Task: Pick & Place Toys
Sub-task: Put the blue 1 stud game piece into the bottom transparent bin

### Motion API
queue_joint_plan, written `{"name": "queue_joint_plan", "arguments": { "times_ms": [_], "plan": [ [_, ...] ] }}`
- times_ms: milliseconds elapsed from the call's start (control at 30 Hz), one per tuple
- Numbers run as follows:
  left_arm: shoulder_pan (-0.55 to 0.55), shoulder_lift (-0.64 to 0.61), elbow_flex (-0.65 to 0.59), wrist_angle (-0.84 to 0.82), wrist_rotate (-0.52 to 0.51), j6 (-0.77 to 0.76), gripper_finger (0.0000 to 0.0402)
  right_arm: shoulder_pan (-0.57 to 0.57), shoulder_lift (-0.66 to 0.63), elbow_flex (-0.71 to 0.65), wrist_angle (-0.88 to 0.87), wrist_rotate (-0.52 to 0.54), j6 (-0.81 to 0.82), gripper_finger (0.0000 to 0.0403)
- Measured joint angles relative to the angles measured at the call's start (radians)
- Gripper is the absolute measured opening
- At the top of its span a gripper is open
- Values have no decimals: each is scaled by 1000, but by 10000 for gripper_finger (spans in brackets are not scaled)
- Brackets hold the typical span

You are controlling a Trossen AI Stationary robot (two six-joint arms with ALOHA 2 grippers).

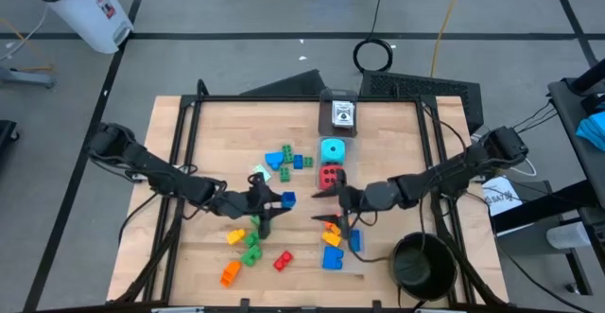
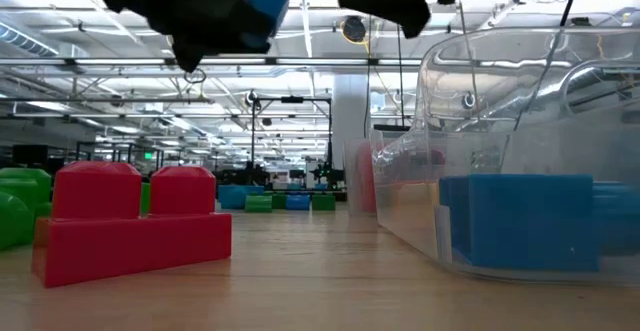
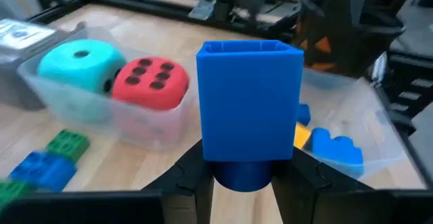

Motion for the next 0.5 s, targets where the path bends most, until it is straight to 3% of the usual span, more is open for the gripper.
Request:
{"name": "queue_joint_plan", "arguments": {
  "times_ms": [233,333,500],
  "plan": [
    [3,30,1,64,20,51,117,-56,120,1,298,-2,-9,318],
    [3,28,3,94,33,66,117,-75,193,0,394,-17,0,327],
    [3,28,3,101,44,73,117,-117,296,40,535,-145,46,329]
  ]
}}
